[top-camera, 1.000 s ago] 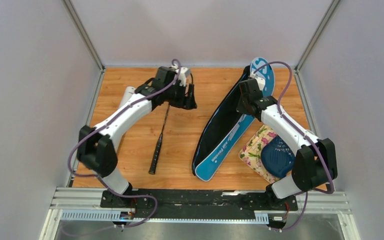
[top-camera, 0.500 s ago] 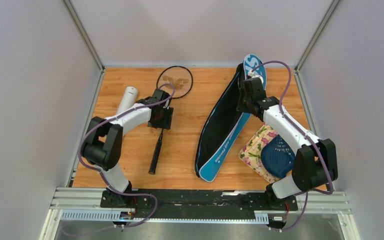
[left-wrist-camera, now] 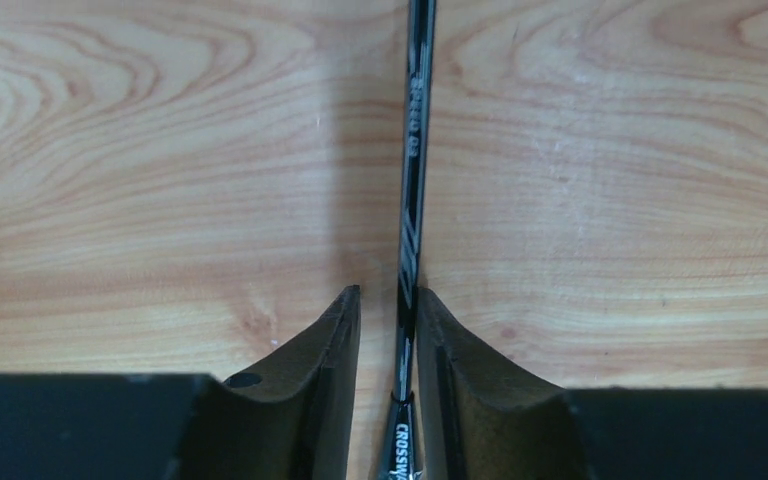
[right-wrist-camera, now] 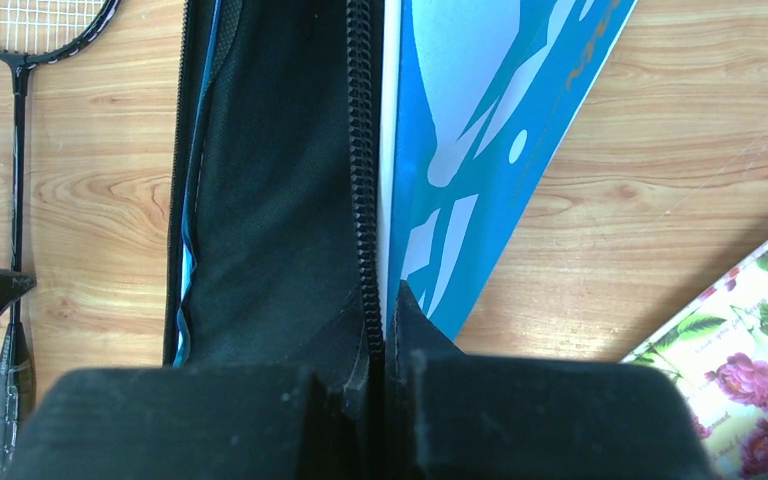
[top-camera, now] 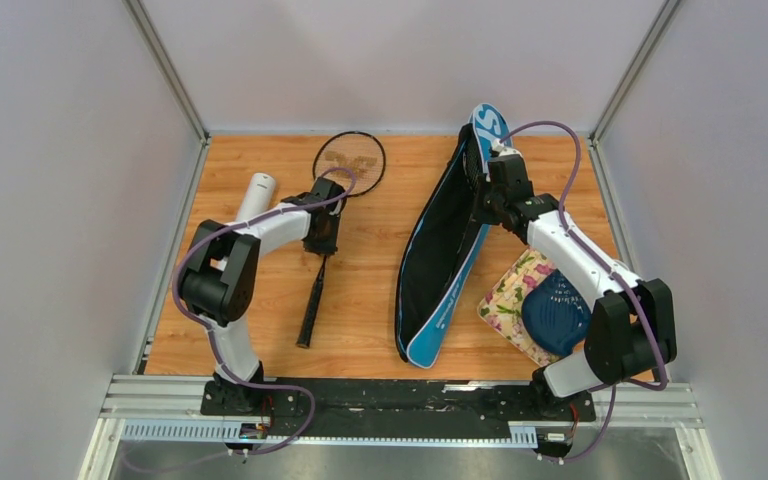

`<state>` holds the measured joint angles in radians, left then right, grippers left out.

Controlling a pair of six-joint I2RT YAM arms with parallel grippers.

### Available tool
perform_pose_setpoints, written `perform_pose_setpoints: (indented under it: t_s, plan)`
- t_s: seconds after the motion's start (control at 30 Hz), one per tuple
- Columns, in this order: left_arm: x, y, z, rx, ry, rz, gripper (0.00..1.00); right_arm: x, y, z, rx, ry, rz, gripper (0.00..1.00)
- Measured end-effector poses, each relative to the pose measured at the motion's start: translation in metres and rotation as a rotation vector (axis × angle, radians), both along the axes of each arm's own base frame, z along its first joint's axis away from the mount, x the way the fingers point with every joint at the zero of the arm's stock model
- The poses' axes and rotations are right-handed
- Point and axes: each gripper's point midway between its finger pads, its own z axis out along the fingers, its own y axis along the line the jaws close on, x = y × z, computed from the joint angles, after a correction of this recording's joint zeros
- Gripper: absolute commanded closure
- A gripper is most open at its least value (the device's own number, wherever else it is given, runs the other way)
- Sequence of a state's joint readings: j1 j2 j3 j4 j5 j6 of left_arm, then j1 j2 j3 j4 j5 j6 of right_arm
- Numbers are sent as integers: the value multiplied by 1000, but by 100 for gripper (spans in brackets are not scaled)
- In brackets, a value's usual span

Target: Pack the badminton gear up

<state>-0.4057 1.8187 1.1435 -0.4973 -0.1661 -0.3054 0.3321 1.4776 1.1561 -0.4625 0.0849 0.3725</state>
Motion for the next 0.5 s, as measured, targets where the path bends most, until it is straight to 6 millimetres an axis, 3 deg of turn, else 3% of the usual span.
perform_pose_setpoints:
  t_s: [0.07,0.13,0.23,0.5]
  plan:
    - [5,-3,0,-4,1,-1,72,0,1,0,4,-1,4,100]
    - [13,-8,0,-10,6,-5,89,0,2,-1,6,-2,6,100]
    - [20,-13,0,-15,14,-19,98,0,2,-1,7,-3,7,100]
    - [7,-6,3,-7,-5,-47,100,0,3,-1,12,-2,13,100]
